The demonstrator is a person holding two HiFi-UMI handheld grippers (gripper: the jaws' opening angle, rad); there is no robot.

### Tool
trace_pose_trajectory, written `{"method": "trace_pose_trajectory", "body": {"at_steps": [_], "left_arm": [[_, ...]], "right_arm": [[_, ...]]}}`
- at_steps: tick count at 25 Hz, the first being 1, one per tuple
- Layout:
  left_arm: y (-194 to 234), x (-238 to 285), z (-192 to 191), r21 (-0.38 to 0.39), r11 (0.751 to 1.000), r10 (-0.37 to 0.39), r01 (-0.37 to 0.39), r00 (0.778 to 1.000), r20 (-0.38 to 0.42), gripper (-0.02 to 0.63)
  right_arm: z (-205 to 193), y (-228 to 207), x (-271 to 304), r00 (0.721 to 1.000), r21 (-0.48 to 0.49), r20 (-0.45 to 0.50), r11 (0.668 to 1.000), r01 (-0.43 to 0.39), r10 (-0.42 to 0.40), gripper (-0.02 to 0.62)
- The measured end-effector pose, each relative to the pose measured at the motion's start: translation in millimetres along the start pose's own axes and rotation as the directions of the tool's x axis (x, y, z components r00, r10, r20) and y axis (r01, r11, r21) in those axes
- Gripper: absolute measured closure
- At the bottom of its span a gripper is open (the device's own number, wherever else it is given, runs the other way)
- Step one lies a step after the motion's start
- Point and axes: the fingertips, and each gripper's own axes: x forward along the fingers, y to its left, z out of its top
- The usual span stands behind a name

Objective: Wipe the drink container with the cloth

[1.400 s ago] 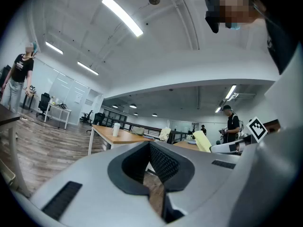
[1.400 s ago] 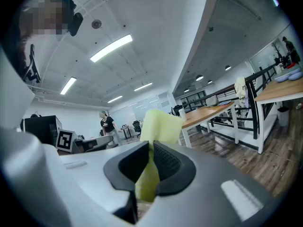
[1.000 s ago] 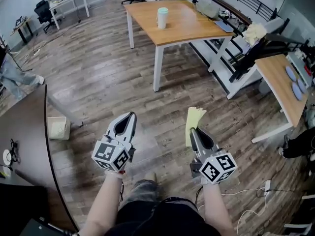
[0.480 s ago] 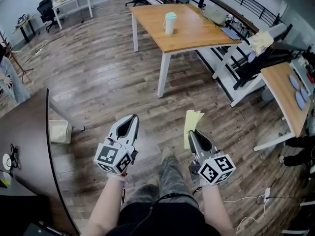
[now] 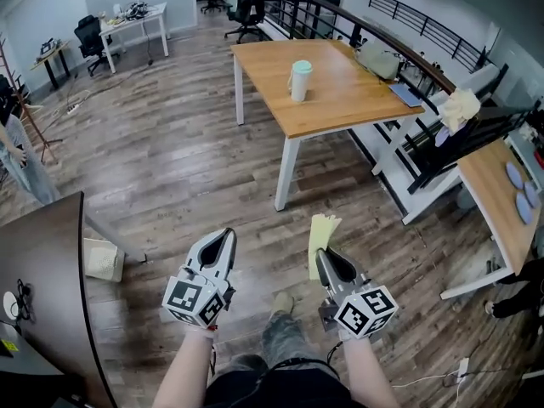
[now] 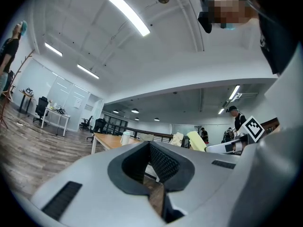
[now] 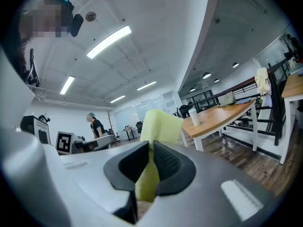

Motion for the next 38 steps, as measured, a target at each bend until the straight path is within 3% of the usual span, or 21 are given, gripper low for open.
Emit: {"method": "trace_pose_trajectory", "body": {"at_steps": [20,31,38], "left_arm": [[53,209,-1,-0.001,1.000,-0.012,0.012,1.000,0.006,0.609],[90,270,-4,0.011,1.000,-0.011,0.012,1.000,-0.024,0.609],[141,349,-1,-0.020,0.998,-0.054,0.053,0.998,-0.014,0.609]], "right_arm": [[63,-146,141,0.998,-0.001,-0.012,0.998,-0.065,0.065,0.555],[69,-199,195,0.999,0.068,-0.013,0.997,-0.034,0.035,0.555],[87,-239,267,1.000,0.070,-0.008,0.997,0.008,-0.007,0.555]]}}
